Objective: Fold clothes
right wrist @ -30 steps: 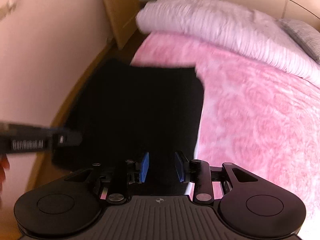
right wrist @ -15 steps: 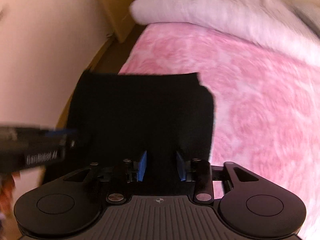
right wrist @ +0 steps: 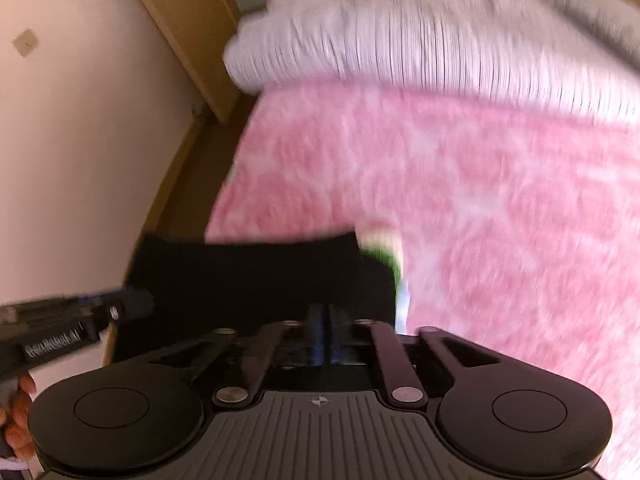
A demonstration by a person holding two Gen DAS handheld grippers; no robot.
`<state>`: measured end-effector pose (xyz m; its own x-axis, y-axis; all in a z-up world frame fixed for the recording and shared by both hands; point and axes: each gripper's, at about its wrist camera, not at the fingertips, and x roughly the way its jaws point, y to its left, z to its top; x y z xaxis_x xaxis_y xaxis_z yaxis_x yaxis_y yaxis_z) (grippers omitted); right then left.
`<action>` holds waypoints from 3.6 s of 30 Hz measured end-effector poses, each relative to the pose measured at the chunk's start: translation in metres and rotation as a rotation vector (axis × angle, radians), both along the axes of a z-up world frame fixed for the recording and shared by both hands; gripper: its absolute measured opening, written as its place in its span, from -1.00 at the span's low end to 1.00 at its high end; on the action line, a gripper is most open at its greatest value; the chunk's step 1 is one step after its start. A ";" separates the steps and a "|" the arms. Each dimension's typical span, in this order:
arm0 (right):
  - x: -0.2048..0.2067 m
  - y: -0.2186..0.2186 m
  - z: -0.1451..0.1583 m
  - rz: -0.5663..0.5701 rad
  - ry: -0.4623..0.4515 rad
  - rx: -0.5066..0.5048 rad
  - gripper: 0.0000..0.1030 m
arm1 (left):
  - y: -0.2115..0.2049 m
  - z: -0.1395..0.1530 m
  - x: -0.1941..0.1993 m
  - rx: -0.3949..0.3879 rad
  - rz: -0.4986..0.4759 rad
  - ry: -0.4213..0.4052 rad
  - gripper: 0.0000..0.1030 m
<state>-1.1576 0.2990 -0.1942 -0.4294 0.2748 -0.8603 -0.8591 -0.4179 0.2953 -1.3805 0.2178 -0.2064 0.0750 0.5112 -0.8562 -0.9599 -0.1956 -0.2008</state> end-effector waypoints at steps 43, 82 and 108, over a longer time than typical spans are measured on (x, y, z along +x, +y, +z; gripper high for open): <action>0.120 -0.239 0.109 -0.019 0.066 0.117 -0.17 | -0.220 0.140 0.134 0.012 0.086 0.135 -0.07; 0.352 -0.189 0.163 0.592 0.047 0.196 0.20 | -0.267 0.186 0.477 0.040 0.686 0.229 -0.03; 0.286 -0.119 0.106 0.729 -0.048 0.121 0.20 | -0.217 0.130 0.439 -0.046 0.846 0.121 -0.03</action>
<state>-0.8721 0.1803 -0.0878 -0.5020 0.0279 -0.8644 -0.3615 -0.9148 0.1804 -0.9418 0.0011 -0.0768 -0.4096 0.3187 -0.8548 -0.5017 -0.8613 -0.0806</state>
